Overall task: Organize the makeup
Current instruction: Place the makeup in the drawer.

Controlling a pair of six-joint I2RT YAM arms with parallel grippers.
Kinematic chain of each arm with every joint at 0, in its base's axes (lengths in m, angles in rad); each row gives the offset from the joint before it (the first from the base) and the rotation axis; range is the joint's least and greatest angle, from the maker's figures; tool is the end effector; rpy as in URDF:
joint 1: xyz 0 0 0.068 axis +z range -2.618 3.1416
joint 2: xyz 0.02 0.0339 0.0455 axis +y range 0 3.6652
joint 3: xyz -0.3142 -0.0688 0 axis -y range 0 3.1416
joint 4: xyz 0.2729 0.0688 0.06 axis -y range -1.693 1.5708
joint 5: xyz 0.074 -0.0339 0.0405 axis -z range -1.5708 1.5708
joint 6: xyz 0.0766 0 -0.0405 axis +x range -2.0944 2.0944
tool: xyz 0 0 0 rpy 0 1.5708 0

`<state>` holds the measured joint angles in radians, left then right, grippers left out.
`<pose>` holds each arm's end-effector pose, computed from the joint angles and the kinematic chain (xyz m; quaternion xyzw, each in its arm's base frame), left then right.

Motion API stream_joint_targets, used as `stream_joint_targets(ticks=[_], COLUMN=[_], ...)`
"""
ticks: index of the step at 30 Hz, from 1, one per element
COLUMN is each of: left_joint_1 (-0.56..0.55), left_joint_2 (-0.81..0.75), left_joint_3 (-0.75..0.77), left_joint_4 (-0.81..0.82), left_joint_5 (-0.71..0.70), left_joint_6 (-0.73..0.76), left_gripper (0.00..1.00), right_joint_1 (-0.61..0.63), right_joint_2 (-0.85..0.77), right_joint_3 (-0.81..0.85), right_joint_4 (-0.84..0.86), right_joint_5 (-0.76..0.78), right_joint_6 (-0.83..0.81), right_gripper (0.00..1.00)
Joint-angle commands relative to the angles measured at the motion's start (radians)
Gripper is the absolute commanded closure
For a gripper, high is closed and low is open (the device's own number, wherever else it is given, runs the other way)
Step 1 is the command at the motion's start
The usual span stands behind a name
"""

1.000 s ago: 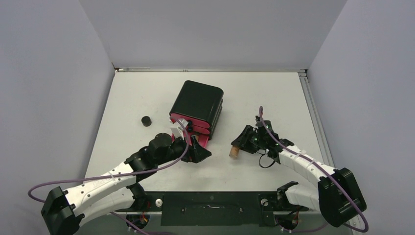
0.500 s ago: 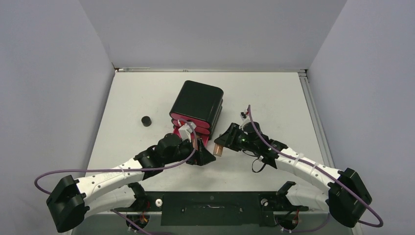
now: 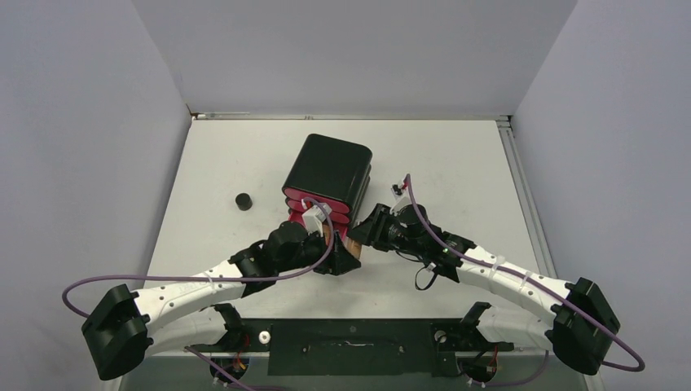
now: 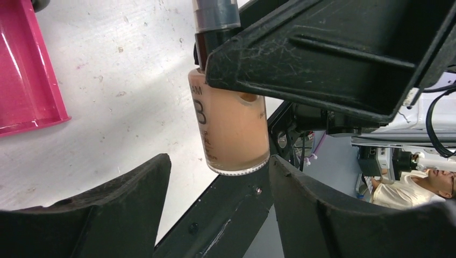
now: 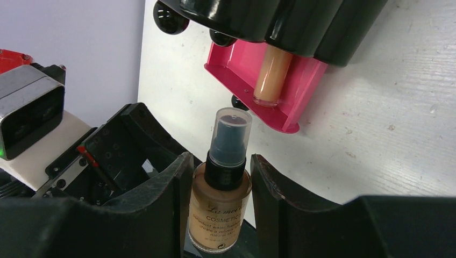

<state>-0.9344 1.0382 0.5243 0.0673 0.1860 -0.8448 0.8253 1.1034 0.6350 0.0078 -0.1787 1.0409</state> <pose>0.1445 -0.2193 0.2378 0.0872 0.8394 -0.4617 0.2731 0.1819 0.2171 0.2579 0.0443 0.8466 0.4669 0.2516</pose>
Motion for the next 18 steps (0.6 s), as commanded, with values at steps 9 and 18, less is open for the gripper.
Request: stream_joint_targets(ticks=[9, 18], left_joint_1=[-0.002, -0.001], left_joint_2=[-0.081, -0.107], left_joint_3=[0.006, -0.021], left_joint_4=[0.103, 0.088], left_joint_5=[-0.069, -0.061], left_joint_6=[-0.015, -0.026], left_gripper=[0.38, 0.59], right_joint_1=[0.048, 0.055], right_joint_2=[0.017, 0.05], right_joint_3=[0.08, 0.1], right_joint_4=[0.067, 0.071], right_joint_5=[0.001, -0.012], right_joint_6=[-0.029, -0.041], right_gripper=[0.68, 0.67])
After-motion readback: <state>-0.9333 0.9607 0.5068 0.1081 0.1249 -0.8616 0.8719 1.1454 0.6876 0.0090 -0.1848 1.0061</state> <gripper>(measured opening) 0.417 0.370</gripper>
